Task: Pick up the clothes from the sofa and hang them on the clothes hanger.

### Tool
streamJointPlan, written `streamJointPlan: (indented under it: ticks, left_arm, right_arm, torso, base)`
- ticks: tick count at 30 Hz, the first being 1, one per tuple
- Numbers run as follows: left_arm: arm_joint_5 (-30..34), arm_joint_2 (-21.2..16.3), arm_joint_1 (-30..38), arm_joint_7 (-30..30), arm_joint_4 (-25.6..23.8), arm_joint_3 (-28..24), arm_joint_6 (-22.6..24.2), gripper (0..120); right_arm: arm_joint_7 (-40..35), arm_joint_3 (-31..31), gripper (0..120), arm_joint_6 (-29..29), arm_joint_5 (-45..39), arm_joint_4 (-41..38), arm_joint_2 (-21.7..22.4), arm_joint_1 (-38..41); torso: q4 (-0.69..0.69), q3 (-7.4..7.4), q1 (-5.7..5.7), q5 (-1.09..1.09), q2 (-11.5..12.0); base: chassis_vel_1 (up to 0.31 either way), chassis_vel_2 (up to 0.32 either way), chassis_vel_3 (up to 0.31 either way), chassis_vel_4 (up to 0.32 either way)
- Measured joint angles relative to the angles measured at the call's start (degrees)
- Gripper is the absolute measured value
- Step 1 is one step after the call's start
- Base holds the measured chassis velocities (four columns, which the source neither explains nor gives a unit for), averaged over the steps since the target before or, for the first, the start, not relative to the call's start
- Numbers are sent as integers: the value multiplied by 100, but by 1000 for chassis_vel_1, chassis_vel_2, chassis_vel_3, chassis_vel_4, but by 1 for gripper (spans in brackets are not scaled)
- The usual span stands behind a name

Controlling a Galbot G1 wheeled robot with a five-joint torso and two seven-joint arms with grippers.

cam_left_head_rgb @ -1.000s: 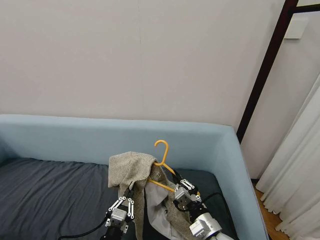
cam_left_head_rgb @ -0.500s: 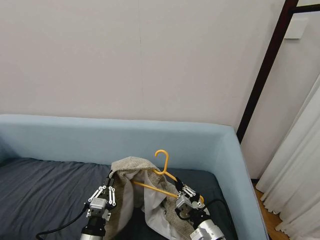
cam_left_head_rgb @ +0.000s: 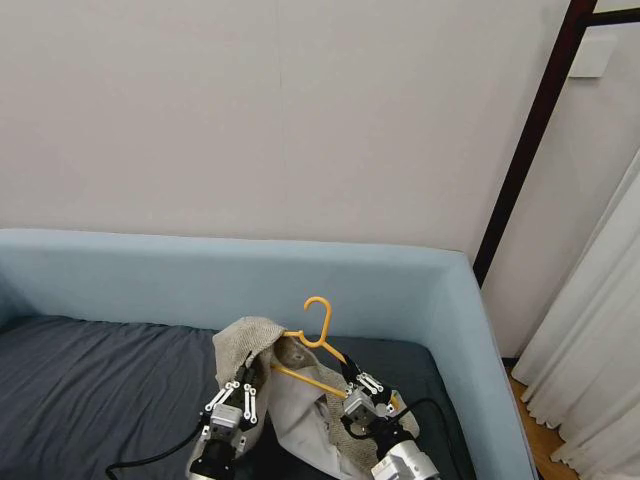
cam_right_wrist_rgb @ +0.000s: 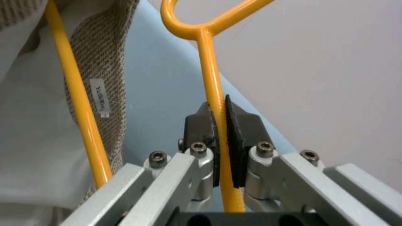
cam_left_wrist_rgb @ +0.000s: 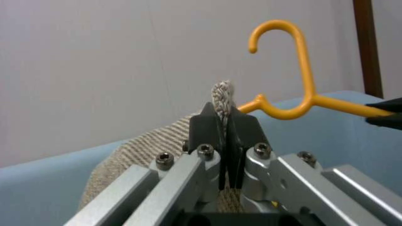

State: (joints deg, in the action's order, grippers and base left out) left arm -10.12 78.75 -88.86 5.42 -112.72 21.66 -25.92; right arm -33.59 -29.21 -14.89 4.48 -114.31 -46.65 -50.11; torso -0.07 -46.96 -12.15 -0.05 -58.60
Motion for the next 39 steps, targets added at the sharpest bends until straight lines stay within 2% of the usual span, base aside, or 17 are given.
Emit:
streamJointPlan:
  ticks: [9,17,23,29,35,38,39]
  left_arm:
    - [-104,54,-147,-274,-34,-370,-230,0]
    - [-324,73,-360,-423,-41,-375,-445,0]
    - [-327,56,-307,-353,135,-202,-493,0]
    - [-325,52,-230,-336,159,-136,-480,0]
    - [-317,59,-177,-269,122,-144,-463,1]
    - [-304,51,-167,-232,117,-129,-481,5]
    - [-300,46,-167,-219,118,-115,-507,11]
  right_arm:
    - [-80,-48,3,-55,-101,131,-170,-70]
    - [-196,-338,3,-193,-318,305,-399,-94]
    - [-156,-181,3,82,-511,185,-431,44]
    - [-43,88,3,333,-960,-34,-457,113]
    - [98,327,3,671,-1064,-64,-554,96]
    - [158,412,3,825,-1110,-64,-596,95]
    - [184,447,3,885,-1123,-64,-610,101]
  torso:
    - [0,0,0,0,0]
    - [0,0,0,1,0]
    - [1,0,0,-1,0]
    - [0,0,0,-1,0]
    - [0,0,0,0,0]
    - [0,0,0,0,0]
    - [0,0,0,0,1]
  base:
    - [0,0,0,0]
    - [0,0,0,0]
    - [0,0,0,0]
    - [0,0,0,0]
    - [0,0,0,0]
    - [0,0,0,0]
    - [0,0,0,0]
